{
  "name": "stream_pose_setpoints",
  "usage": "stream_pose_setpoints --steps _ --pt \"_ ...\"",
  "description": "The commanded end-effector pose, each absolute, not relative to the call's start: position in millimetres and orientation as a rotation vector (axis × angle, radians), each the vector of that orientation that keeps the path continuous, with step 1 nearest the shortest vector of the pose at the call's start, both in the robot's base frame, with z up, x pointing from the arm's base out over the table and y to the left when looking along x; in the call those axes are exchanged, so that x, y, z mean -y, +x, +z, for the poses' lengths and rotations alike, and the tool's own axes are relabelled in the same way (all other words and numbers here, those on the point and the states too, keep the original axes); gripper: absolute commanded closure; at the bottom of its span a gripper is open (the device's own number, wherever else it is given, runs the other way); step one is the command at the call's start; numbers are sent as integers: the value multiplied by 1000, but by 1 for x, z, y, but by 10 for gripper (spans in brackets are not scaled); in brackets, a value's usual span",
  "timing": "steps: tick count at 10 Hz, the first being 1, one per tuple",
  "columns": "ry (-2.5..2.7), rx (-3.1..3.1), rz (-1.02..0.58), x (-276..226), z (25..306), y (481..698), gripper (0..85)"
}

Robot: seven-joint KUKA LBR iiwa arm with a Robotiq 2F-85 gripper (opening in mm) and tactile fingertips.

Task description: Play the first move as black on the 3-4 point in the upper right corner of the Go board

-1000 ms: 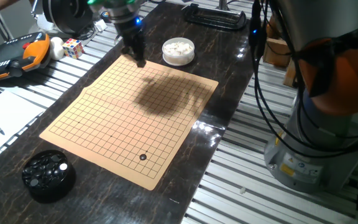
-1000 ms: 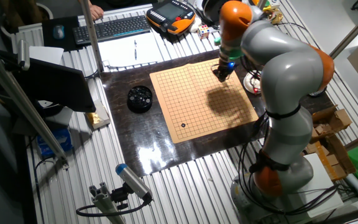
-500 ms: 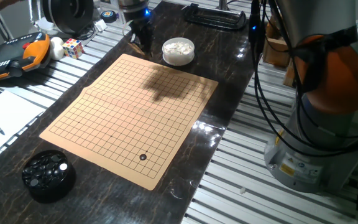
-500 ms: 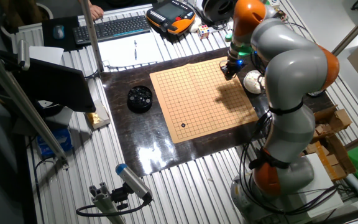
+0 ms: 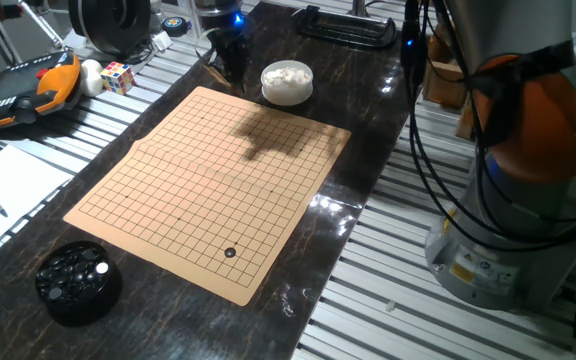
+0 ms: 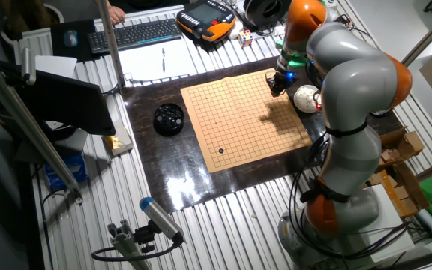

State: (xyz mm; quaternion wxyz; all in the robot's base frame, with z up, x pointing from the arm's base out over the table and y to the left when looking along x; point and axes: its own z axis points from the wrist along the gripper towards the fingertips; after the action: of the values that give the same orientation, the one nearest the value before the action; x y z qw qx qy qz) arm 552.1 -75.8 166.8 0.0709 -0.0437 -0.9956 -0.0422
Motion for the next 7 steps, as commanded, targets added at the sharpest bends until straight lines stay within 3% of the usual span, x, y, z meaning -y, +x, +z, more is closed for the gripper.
stream_pose_setpoints --steps 1,7 --pt "-134 2994 -132 76 166 549 820" --pt "-93 3004 -177 103 152 511 830"
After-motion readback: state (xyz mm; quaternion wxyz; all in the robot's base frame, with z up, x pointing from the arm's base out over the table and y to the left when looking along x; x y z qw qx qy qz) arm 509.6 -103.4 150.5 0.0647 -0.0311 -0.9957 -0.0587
